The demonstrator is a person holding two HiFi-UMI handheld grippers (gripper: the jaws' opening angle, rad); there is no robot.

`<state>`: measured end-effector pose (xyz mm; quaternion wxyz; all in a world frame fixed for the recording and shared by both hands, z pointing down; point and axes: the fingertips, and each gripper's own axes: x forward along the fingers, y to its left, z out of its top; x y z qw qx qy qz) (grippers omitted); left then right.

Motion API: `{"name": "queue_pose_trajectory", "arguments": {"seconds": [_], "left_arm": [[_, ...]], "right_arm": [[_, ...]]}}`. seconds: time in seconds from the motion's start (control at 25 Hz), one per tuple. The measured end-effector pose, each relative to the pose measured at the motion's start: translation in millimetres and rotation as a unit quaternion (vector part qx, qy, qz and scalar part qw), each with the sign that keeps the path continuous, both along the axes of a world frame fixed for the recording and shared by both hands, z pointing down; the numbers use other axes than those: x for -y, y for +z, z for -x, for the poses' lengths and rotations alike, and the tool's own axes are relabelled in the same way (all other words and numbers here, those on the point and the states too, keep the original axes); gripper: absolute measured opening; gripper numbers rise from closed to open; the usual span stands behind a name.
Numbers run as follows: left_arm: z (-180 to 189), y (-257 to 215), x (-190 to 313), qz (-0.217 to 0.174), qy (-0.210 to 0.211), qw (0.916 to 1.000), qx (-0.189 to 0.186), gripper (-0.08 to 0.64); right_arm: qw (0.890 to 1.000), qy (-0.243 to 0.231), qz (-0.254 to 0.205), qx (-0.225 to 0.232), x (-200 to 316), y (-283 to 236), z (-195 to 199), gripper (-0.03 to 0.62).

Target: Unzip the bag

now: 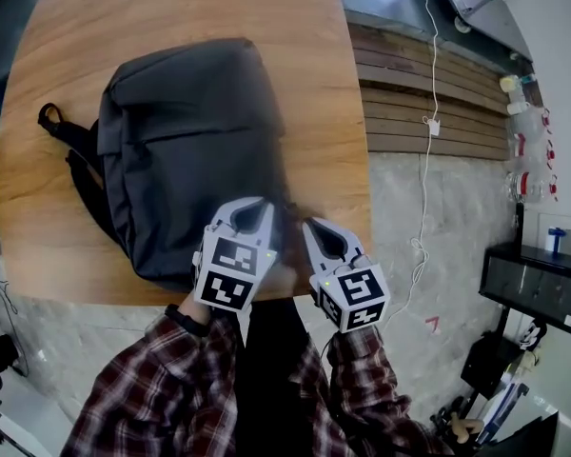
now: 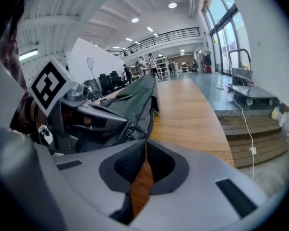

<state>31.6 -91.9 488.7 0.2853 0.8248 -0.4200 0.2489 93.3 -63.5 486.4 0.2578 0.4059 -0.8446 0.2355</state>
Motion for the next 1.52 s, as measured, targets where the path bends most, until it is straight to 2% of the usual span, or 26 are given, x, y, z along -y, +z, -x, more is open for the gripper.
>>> {"name": "queue_pose_trajectory", "arguments": {"seconds": [0.12, 0.24, 0.32, 0.48, 0.64, 0.72, 0.76, 0.84, 1.0, 1.08, 1.16, 1.28, 1.32, 1.36, 1.4, 1.48, 1.52], "left_arm": [[-0.1, 0.4, -0.2, 0.000, -0.001, 1.0000, 0.000, 0.009], [-0.3, 0.7, 0.1, 0.002, 0.000, 1.0000, -0.001, 0.009], [0.2, 0.5, 0.1, 0.002, 0.000, 1.0000, -0.001, 0.009], [0.6, -0.1, -2.0, 0.005, 0.001, 1.0000, -0.004, 0.009], [0.4, 1.5, -1.3, 0.005, 0.001, 1.0000, -0.001, 0.009], [0.4, 2.8, -1.5, 0.004, 0.001, 1.0000, 0.002, 0.009], [0.5, 3.0, -1.8, 0.004, 0.002, 1.0000, 0.002, 0.009], [0.3, 2.3, -1.8, 0.004, 0.002, 1.0000, 0.000, 0.009], [-0.3, -2.1, -1.5, 0.000, 0.017, 0.9998, 0.006, 0.009], [-0.6, -7.5, -1.5, -0.016, 0.045, 0.9986, 0.025, 0.009], [-3.2, -13.6, 0.0, -0.041, 0.085, 0.9941, 0.053, 0.009], [-10.4, -17.2, 2.6, -0.075, 0.164, 0.9788, 0.097, 0.009], [-13.2, -17.1, 3.5, -0.090, 0.198, 0.9694, 0.114, 0.009], [-16.3, -16.1, 4.2, -0.109, 0.238, 0.9556, 0.135, 0.009], [-19.6, -14.2, 4.8, -0.133, 0.283, 0.9365, 0.158, 0.009], [-26.8, -8.1, 5.2, -0.180, 0.374, 0.8885, 0.196, 0.009], [-30.6, -4.8, 4.8, -0.196, 0.413, 0.8659, 0.202, 0.009]], "right_arm": [[0.997, -0.070, -0.013, -0.038, -3.5, 4.2, 3.4, 0.012], [0.981, -0.162, -0.032, -0.098, -7.4, 9.0, 9.7, 0.036], [0.961, -0.233, -0.047, -0.140, -10.7, 11.9, 16.1, 0.072], [0.905, -0.352, -0.102, -0.215, -12.5, 15.4, 28.6, 0.075], [0.855, -0.425, -0.131, -0.267, -9.8, 20.8, 35.8, 0.075], [0.841, -0.436, -0.142, -0.285, -8.2, 22.8, 35.6, 0.072], [0.840, -0.436, -0.143, -0.289, -7.8, 22.6, 34.8, 0.050], [0.848, -0.426, -0.135, -0.283, -7.7, 19.5, 32.5, 0.032], [0.882, -0.382, -0.104, -0.255, -6.0, 9.1, 27.6, 0.012], [0.898, -0.357, -0.091, -0.240, -4.7, 5.7, 26.9, 0.011], [0.909, -0.337, -0.080, -0.230, -2.9, 5.2, 26.1, 0.011], [0.921, -0.310, -0.068, -0.224, 1.3, 5.0, 23.2, 0.011], [0.925, -0.301, -0.065, -0.222, 3.0, 4.5, 21.7, 0.011], [0.929, -0.293, -0.060, -0.219, 4.7, 4.3, 19.9, 0.011], [0.932, -0.288, -0.055, -0.216, 6.0, 4.7, 17.9, 0.011], [0.935, -0.280, -0.045, -0.214, 7.2, 7.6, 12.5, 0.011], [0.936, -0.275, -0.041, -0.214, 7.0, 9.7, 9.2, 0.011]]}}
